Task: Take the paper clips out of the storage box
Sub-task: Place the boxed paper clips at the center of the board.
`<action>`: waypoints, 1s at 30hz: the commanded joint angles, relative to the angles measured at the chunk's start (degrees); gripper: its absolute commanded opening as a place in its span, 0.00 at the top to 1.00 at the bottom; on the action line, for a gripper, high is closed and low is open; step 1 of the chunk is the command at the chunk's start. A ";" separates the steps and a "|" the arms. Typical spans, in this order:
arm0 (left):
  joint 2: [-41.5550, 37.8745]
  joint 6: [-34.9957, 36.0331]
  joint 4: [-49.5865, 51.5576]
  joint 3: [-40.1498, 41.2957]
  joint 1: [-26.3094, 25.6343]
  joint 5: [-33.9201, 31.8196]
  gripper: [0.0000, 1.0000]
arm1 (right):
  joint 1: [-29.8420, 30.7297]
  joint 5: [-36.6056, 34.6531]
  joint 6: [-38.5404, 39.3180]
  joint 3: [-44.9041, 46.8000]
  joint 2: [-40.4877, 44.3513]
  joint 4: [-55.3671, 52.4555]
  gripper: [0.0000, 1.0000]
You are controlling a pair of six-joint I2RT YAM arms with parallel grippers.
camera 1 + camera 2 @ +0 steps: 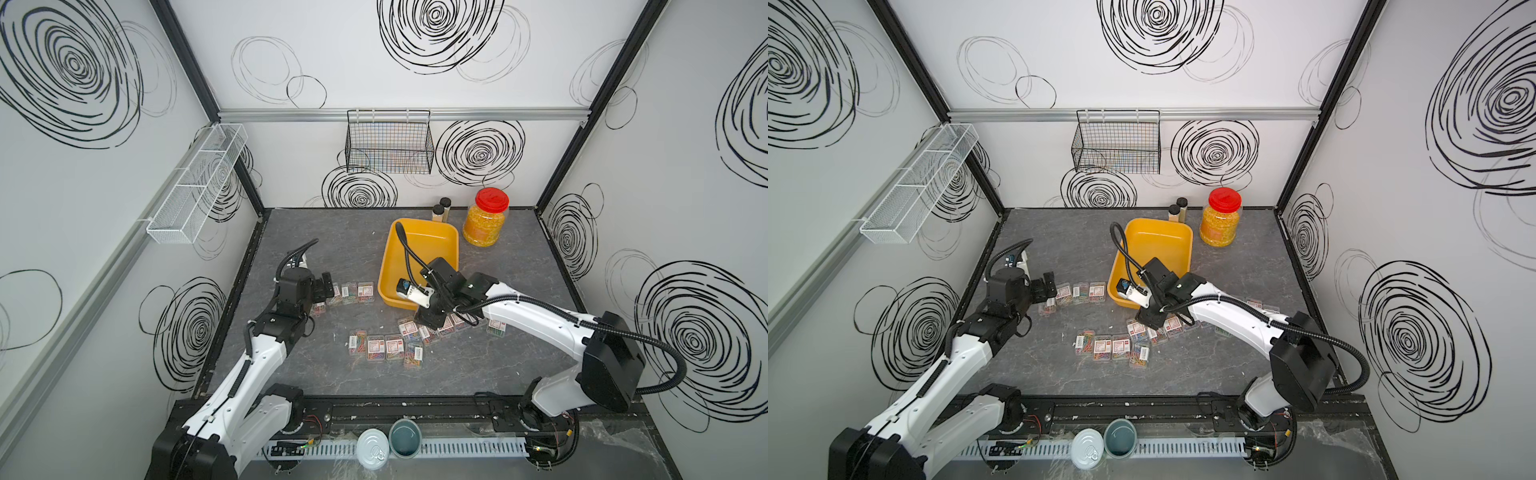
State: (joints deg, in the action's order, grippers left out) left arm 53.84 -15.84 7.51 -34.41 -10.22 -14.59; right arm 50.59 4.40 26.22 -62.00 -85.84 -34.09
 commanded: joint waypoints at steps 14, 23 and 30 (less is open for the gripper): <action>-2.64 2.06 -6.18 1.95 1.25 0.53 0.03 | 8.34 -4.16 10.01 11.32 0.15 -0.12 0.33; -3.53 1.56 -6.84 3.17 1.72 0.53 0.03 | 10.31 -4.40 9.47 13.67 -1.34 3.54 0.32; -2.62 1.35 -7.86 2.93 2.00 0.44 0.03 | 10.32 -5.41 9.53 13.76 -3.99 7.54 0.27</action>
State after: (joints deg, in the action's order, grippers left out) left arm 51.00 -14.81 2.87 -31.40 -8.88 -14.31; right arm 60.62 -0.75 34.79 -48.69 -88.01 -29.10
